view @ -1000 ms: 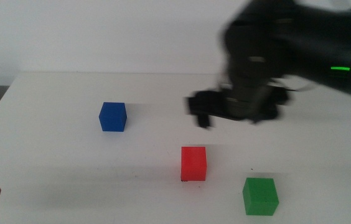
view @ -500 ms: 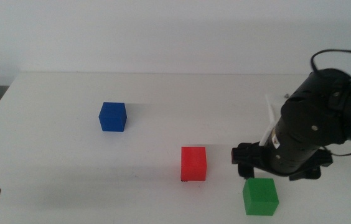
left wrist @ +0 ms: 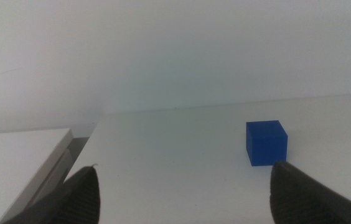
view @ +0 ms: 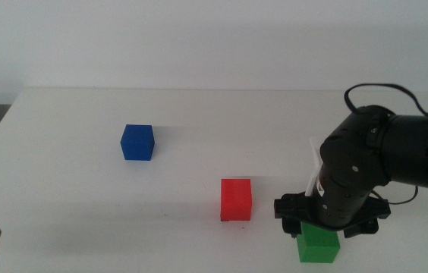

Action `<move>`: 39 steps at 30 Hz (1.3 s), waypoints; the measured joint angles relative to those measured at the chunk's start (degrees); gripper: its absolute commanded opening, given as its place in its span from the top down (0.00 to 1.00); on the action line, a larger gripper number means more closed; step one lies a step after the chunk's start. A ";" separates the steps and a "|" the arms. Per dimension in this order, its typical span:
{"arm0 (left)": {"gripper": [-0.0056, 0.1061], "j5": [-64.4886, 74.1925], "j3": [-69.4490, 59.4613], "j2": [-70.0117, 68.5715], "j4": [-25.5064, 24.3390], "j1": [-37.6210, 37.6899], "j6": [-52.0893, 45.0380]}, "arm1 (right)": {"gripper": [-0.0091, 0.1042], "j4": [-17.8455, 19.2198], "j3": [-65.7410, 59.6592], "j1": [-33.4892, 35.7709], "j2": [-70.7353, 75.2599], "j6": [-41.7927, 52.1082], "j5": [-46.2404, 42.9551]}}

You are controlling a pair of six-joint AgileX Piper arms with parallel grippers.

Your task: Stack red cubes first, then green, then blue cubes in a specific spot.

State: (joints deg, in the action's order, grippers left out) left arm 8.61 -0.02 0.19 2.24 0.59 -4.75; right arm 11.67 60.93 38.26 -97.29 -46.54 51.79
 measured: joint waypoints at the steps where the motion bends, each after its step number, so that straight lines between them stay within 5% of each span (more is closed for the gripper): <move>1: 0.11 0.00 0.00 0.00 0.00 0.00 0.00 | 0.31 0.00 -0.34 0.00 -0.27 0.00 -0.43; 10: 0.11 0.00 0.00 0.00 0.00 0.00 0.00 | 0.40 0.00 -2.43 -0.03 -2.89 0.00 -4.34; 19: 0.11 0.00 0.00 0.00 0.00 0.00 0.00 | 0.90 -0.23 -2.43 -0.03 -3.98 -0.31 -4.21; 28: 0.11 0.00 0.00 0.00 0.00 0.00 0.00 | 0.90 2.09 14.31 1.90 2.16 2.20 9.78; 39: 0.11 0.00 0.00 0.00 0.00 0.00 0.00 | 0.90 0.37 36.70 6.98 -14.48 1.01 16.85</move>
State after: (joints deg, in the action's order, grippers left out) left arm 8.61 -0.02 0.19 2.24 0.59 -4.75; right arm 12.04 97.63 45.24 -111.78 -45.53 68.64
